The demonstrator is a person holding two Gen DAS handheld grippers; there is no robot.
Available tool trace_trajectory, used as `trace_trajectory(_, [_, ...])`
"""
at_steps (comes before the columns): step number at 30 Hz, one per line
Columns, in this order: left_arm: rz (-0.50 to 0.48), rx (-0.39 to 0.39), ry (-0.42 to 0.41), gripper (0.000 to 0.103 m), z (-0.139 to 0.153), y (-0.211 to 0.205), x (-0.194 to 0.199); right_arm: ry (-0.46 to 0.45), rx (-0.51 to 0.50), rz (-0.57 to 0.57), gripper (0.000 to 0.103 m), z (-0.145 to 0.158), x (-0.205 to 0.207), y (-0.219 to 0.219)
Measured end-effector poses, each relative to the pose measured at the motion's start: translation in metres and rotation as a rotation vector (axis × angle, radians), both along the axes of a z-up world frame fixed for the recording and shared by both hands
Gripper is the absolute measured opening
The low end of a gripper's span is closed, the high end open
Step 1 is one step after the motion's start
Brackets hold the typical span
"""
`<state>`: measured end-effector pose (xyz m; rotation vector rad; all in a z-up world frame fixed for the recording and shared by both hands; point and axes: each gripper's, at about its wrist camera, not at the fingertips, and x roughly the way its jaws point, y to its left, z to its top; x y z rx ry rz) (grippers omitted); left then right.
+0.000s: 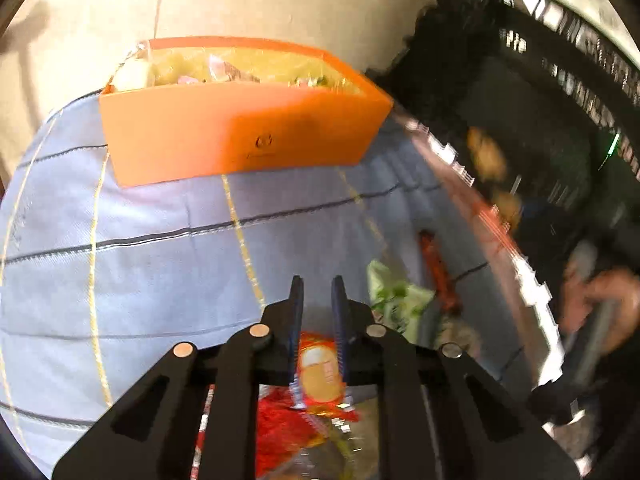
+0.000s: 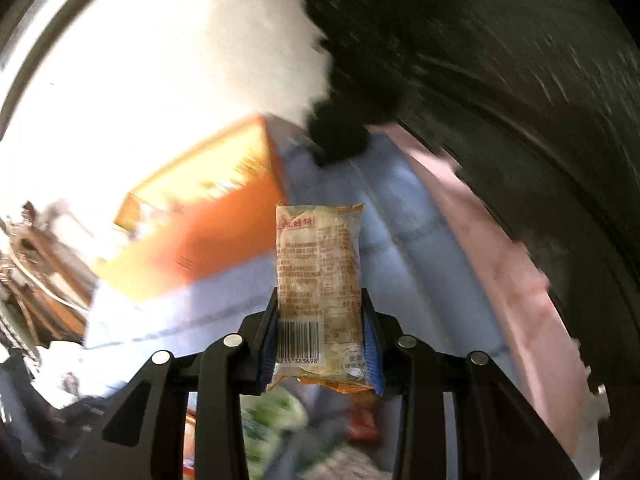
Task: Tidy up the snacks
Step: 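Grasp a red Sugar biscuit pack with the left tool while the right tool grasps a bread bar, then drop the red biscuit pack and bread bar into the orange box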
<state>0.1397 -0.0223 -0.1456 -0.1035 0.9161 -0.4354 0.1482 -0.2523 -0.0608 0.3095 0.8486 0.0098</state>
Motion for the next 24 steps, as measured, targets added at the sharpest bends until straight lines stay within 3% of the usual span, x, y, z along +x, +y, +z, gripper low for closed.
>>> trace_trajectory(1, [-0.037,0.048,-0.004,0.03,-0.006,-0.006,-0.001,-0.016,-0.004,0.013,0.036,0.006,0.0,0.003])
trace_trajectory(2, [-0.068,0.092,-0.011,0.061,-0.011,-0.012,-0.002,-0.033,-0.017,0.024,0.036,0.012,0.0,0.006])
trace_trajectory(3, [-0.109,0.132,-0.017,0.071,-0.016,-0.017,-0.005,-0.047,-0.04,0.033,0.036,0.017,-0.001,0.01])
trace_trajectory(4, [-0.172,0.173,-0.02,0.074,-0.022,-0.025,-0.009,-0.066,-0.058,0.043,0.036,0.022,-0.004,0.014])
trace_trajectory(7, [-0.224,0.215,0.022,0.074,-0.04,-0.038,-0.014,-0.083,-0.042,0.054,0.036,0.028,-0.008,0.014])
trace_trajectory(9, [-0.167,0.235,0.11,0.074,-0.062,-0.037,-0.008,-0.087,-0.036,0.054,0.036,0.028,-0.01,0.013])
trace_trajectory(12, [-0.081,0.262,0.124,0.073,-0.073,-0.035,0.001,-0.092,-0.065,0.053,0.036,0.028,-0.017,0.011])
trace_trajectory(14, [-0.038,0.259,0.111,0.048,-0.071,-0.035,0.002,-0.056,-0.068,0.039,0.036,0.019,-0.018,0.006])
trace_trajectory(15, [-0.039,0.248,0.102,0.045,-0.068,-0.035,0.002,-0.04,-0.057,0.031,0.036,0.015,-0.018,0.002])
trace_trajectory(19, [-0.055,0.198,0.186,0.043,-0.057,-0.035,0.001,-0.045,-0.055,0.028,0.036,0.015,-0.02,-0.002])
trace_trajectory(22, [-0.063,0.21,0.121,0.043,-0.041,-0.036,-0.007,-0.073,-0.05,0.043,0.036,0.025,-0.02,0.002])
trace_trajectory(24, [-0.049,0.213,0.124,0.043,-0.034,-0.035,-0.005,-0.097,-0.026,0.064,0.036,0.035,-0.017,0.007])
